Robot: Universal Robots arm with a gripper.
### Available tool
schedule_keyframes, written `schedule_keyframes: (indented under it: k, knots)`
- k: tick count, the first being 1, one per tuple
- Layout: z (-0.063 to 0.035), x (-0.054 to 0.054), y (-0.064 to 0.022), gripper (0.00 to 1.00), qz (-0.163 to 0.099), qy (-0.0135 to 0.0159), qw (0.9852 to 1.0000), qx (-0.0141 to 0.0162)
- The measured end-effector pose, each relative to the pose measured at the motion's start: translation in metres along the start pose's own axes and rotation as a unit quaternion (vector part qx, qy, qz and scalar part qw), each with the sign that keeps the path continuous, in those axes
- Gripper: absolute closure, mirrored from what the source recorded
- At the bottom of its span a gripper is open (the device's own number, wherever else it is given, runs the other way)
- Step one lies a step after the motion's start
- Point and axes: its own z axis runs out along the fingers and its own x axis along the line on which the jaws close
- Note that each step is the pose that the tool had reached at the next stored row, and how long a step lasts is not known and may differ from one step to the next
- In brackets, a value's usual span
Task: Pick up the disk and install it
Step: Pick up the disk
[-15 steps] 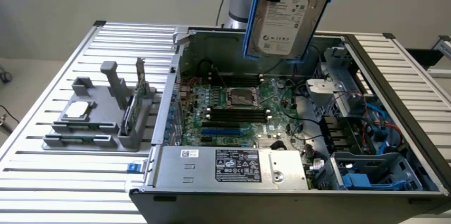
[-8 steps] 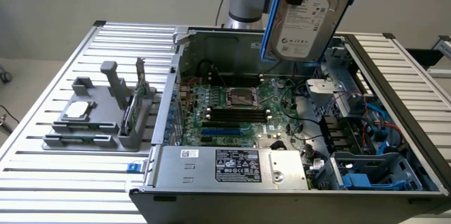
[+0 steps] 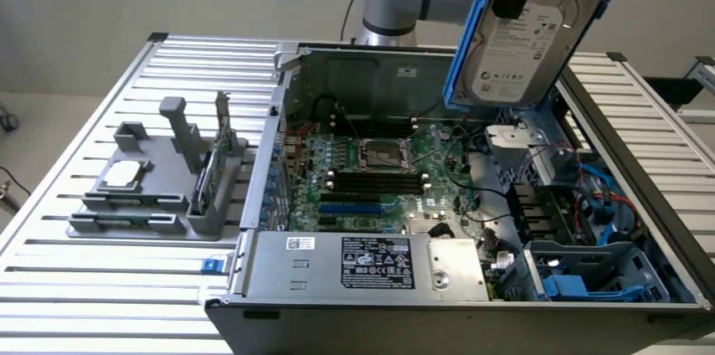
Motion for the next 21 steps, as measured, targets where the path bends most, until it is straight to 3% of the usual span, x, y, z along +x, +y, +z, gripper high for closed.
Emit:
schedule_keyframes:
  k: [21]
  knots:
    - [-0.0015, 0.073, -0.0274, 0.67, 0.0, 0.0, 1.0, 0.0]
